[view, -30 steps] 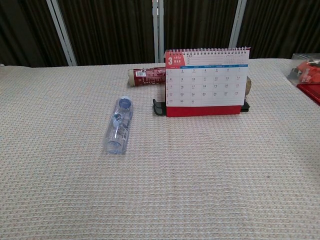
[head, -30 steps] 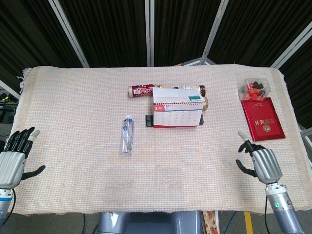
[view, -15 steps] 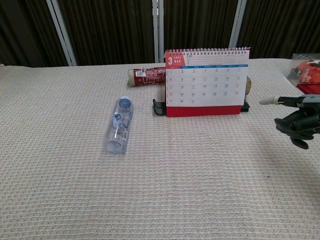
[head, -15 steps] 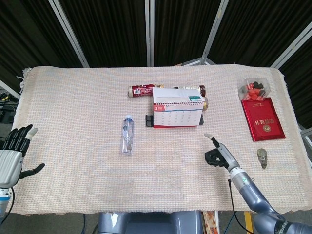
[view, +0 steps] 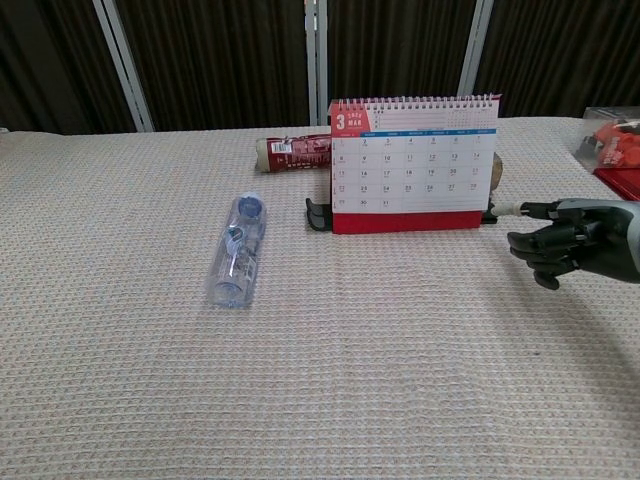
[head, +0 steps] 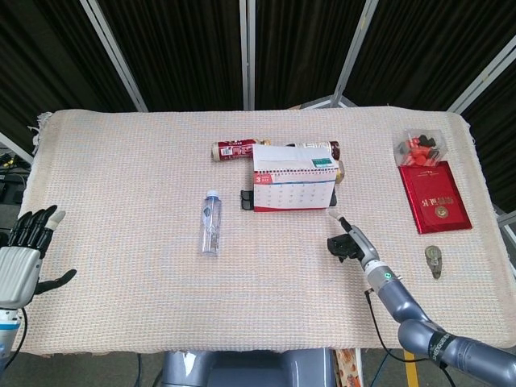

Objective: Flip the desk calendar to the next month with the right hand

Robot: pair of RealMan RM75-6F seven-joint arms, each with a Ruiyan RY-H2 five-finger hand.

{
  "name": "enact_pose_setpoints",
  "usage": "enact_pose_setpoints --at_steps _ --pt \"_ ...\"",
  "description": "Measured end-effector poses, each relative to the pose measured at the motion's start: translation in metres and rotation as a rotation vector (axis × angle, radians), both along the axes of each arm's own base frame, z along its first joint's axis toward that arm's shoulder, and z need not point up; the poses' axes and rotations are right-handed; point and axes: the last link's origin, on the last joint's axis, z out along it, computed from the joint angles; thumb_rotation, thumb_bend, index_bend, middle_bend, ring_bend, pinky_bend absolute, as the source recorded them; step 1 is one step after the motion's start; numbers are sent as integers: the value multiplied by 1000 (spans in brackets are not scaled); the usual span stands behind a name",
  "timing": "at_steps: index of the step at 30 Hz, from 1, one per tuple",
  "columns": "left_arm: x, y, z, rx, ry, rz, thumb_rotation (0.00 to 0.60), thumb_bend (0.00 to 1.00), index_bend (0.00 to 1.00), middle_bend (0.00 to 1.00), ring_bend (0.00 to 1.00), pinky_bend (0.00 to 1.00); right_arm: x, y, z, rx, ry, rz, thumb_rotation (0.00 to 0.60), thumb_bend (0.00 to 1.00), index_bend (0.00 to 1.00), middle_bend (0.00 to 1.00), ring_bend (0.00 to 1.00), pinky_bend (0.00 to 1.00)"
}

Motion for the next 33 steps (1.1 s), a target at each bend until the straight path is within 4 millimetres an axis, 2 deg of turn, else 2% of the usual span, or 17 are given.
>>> enact_pose_setpoints --at_steps 15,26,33 --pt "-1 3 0 -4 -10 10 600 68 0 0 0 0 8 -22 -12 -4 -33 -17 600 535 0 825 875 759" --pt "-2 4 2 -4 -19 11 600 67 0 0 0 0 31 -37 -25 10 -78 0 600 542 0 826 875 759" --pt "-3 4 3 -5 -27 12 600 67 0 0 0 0 58 -45 -31 30 -140 37 600 553 28 828 876 759"
